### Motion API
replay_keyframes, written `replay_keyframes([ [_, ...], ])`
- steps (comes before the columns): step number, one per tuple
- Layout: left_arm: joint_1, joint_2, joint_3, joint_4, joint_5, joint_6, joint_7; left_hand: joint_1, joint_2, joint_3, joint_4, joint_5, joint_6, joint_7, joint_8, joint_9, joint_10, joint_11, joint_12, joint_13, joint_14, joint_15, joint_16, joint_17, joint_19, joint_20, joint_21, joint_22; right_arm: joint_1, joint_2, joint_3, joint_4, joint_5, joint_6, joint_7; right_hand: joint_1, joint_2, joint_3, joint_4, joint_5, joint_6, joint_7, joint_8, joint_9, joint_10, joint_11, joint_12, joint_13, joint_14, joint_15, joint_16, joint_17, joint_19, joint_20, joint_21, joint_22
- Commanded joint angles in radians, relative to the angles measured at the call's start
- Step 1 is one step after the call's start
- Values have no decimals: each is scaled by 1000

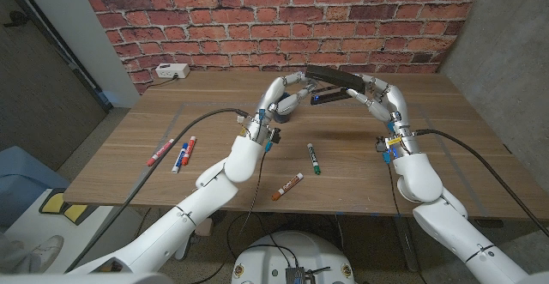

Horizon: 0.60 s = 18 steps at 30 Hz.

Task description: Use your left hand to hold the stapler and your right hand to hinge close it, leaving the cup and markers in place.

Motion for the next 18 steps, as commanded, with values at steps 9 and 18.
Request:
replay_keyframes([
  [9, 32, -4, -23, -2, -51, -22, 12, -111, -50, -105, -1, 7, -326, -6, -99, -6, -293, 22, -115, 5, -106, -124, -45, -2, -7, 21, 1, 9, -3, 6, 9, 0, 29, 2, 13, 62, 71, 19, 11, 6, 4, -3, 3, 5, 111, -110, 22, 209, 13, -193, 0, 9, 5, -5, 6, 5],
  [18, 47, -12, -30, 2, -83, -24, 11, -122, -50, -118, -3, 6, -418, -1, -98, -7, -328, 30, -116, 6, -117, -115, -43, -1, -10, 26, 2, 10, 0, 9, 10, 10, 64, 8, 28, 62, 71, 19, 11, 5, 4, -3, 3, 5, 116, -109, 23, 206, 15, -193, -2, 10, 6, -4, 7, 5],
])
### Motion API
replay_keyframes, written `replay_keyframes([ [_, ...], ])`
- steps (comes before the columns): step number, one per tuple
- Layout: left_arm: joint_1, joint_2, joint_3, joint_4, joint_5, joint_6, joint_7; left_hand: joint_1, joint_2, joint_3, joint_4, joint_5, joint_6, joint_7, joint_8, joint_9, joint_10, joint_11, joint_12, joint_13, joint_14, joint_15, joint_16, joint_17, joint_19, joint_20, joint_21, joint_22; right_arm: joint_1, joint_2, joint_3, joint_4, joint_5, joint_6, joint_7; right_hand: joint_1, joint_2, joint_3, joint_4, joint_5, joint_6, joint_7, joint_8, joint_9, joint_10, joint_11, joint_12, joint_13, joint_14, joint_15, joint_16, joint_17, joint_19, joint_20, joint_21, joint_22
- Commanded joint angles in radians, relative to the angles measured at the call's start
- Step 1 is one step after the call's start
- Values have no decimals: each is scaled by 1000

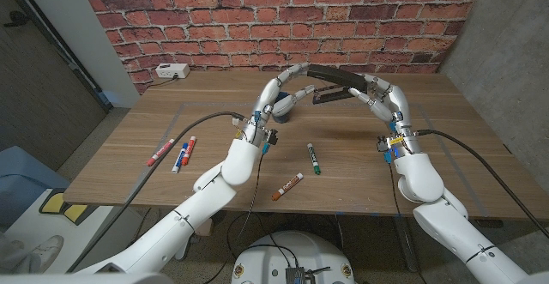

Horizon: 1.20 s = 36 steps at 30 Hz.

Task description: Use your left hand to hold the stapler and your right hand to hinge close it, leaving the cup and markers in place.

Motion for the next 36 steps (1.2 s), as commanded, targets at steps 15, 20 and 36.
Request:
replay_keyframes([
  [15, 35, -37, -19, 12, -187, -20, -51, -78, 2, -29, 21, 4, -160, 4, 0, -2, -136, 21, -18, 2, 1, -86, 8, 9, 16, 107, 13, 12, 1, 13, 21, 14, 54, 47, 23, 63, 72, 19, 11, 6, 5, -7, 3, 7, 113, -110, 24, 208, 10, -188, -6, 8, 4, -6, 7, 6],
  [20, 37, -50, -17, 18, -259, -19, -82, -113, -7, -40, 21, 3, -258, -8, 6, -6, -256, 38, -22, -1, -53, -32, -3, 12, 64, 217, 30, 17, 1, 14, 26, 13, 50, 58, 28, 63, 72, 19, 11, 6, 5, -8, 3, 7, 112, -109, 24, 209, 10, -188, -6, 9, 3, -7, 7, 6],
  [36, 16, -47, 5, 26, -538, -28, -286, -214, -22, -75, 49, 2, -397, 21, 10, -11, -352, 113, -1, -5, -11, 36, 14, 18, 238, 207, 88, 21, -1, 15, 39, 17, 9, 87, 37, 59, 72, 16, 16, 9, -10, -43, -1, 8, 79, -118, 21, 229, 8, -189, -9, 16, 7, -37, 10, 7],
])
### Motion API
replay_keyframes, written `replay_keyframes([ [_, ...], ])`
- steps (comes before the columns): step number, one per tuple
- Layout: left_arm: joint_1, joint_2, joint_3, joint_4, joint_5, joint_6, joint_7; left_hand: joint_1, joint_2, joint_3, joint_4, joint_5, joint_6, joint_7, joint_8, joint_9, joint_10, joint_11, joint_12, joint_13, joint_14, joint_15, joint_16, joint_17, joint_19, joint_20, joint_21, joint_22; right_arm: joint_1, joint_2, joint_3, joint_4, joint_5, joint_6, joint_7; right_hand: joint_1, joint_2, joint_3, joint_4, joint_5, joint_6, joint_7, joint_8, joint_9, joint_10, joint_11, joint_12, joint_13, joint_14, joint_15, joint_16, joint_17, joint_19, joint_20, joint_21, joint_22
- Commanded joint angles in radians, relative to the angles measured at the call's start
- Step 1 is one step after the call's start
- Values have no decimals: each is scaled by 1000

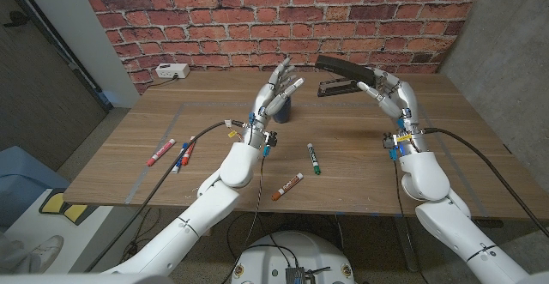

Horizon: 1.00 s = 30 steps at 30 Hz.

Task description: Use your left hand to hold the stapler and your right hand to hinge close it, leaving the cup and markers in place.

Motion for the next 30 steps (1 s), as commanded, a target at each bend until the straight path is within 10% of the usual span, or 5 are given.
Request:
replay_keyframes([
  [1, -15, -1, 19, 5, -223, -11, -160, -22, -2, -8, 6, 3, -29, 4, 6, -2, -8, 22, 8, -2, 15, 13, 5, 1, 68, -7, 24, 2, -2, 1, 10, 2, -36, 18, 6, 59, 72, 16, 17, 9, 7, -28, -1, 1, 90, -107, 22, 230, 8, -189, -1, 6, 2, -34, 6, 1],
  [25, -4, -16, 28, -13, -477, -48, -340, -55, -13, -21, 8, 6, -55, 9, 13, -4, -16, 40, 19, -10, 72, -1, 14, -1, 156, -50, 43, -4, 15, -16, -8, 28, -58, 18, 33, 57, 71, 16, 22, 13, 10, -53, 4, 1, 79, -118, 13, 236, 10, -189, -3, 15, 3, -13, 11, 4],
  [30, 11, -19, 23, -31, -480, -30, -310, -63, -18, -24, 5, 8, -58, 7, 18, -5, -26, 38, 20, -14, 8, 38, -13, -2, 100, -13, 9, -7, 16, -16, -9, 26, -58, 28, 36, 56, 71, 15, 23, 13, 10, -54, 4, 0, 80, -120, 13, 236, 9, -189, -3, 15, 3, -11, 11, 4],
])
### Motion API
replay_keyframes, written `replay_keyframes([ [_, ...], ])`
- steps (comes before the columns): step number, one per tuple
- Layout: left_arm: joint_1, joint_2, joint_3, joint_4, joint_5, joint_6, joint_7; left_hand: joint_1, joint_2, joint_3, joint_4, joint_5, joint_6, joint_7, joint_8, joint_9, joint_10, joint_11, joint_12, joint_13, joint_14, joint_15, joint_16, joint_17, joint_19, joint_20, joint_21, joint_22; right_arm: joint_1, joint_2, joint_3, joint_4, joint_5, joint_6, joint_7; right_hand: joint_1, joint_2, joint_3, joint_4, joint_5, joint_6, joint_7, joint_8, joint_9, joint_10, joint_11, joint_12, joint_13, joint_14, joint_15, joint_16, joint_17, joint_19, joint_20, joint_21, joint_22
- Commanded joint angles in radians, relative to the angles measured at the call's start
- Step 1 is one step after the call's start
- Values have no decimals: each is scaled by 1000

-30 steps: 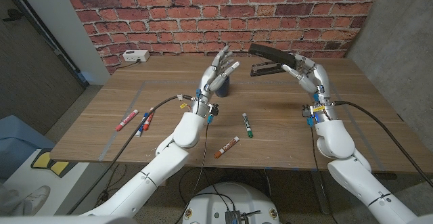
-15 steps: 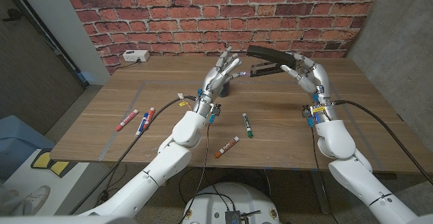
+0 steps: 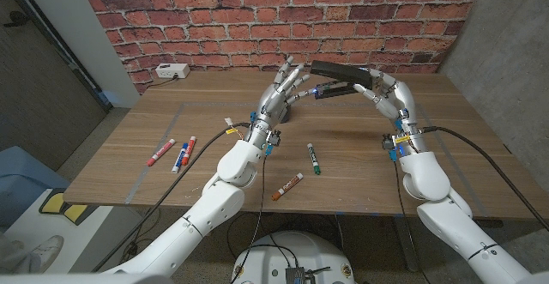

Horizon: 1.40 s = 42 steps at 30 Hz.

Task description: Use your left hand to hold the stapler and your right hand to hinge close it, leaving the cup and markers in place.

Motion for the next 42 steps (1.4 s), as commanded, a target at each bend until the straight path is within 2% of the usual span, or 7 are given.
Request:
replay_keyframes([
  [1, 21, -10, -3, -27, -66, 13, -12, -10, -4, -5, 0, 7, -9, -3, 6, -1, -9, 4, 5, 0, -31, 21, -10, 0, -20, 20, -15, 3, 6, -7, -8, 7, -4, 14, 14, 56, 71, 15, 23, 6, 18, -20, 5, 1, 98, -102, 3, 236, 3, -194, -3, 4, -3, -5, 7, 4],
  [3, 31, -11, -6, -40, -56, 24, 15, -12, -6, -6, -1, 7, -10, -1, 6, -1, -10, 7, 6, -1, -45, 34, -15, 0, -22, 21, -18, 2, 3, -6, -6, 3, -6, 15, 12, 56, 70, 15, 23, 6, 18, -21, 5, 1, 98, -103, 3, 236, 3, -194, -3, 4, -3, -5, 7, 4],
  [6, 37, -8, -9, -48, -61, 32, 22, -17, -8, -8, -4, 8, 3, 1, 13, -1, -15, 6, 8, -2, -106, 63, -25, -2, -81, 39, -52, 1, -1, -7, -3, -2, -6, 15, 11, 55, 70, 14, 24, 6, 18, -21, 5, 1, 99, -103, 3, 236, 3, -194, -3, 5, -3, -5, 7, 4],
  [13, 44, -2, -12, -60, -49, 46, 42, -23, -8, -10, -4, 8, 20, 8, 19, -1, -17, 3, 10, -3, -129, 61, -24, -2, -113, 40, -69, 1, -7, -5, 4, -11, -3, 18, 10, 54, 70, 13, 25, 6, 20, -22, 6, 0, 104, -104, 4, 236, 3, -194, -3, 5, -3, -5, 7, 4],
  [21, 56, 2, -16, -74, -33, 57, 70, -32, -14, -14, -8, 7, 46, 6, 24, -2, -20, -8, 12, -7, -190, 63, -24, -2, -199, 40, -100, 4, -11, -3, 10, -20, -3, 21, 11, 54, 70, 13, 25, 6, 20, -23, 6, 0, 105, -104, 2, 236, 3, -194, -3, 6, -3, -4, 7, 4],
  [31, 58, 16, -13, -82, -57, 73, 50, -32, -13, -13, -13, 7, 55, 8, 24, -2, -27, -9, 11, -10, -208, 72, -20, -2, -240, 41, -106, 6, -18, -4, 12, -28, -6, 30, 21, 54, 70, 13, 25, 7, 21, -23, 7, 0, 107, -104, 0, 234, 3, -195, -2, 7, -2, -5, 8, 5],
  [42, 43, 39, 0, -87, -36, 77, 16, -46, -12, -16, -11, 6, 26, 5, 10, -2, -37, 0, 12, -13, -152, 84, 5, -2, -270, 41, -100, 9, -29, -5, 21, -41, -16, 31, 23, 54, 70, 13, 25, 7, 21, -23, 8, -1, 107, -104, -2, 234, 4, -195, -2, 9, -3, -5, 8, 5],
])
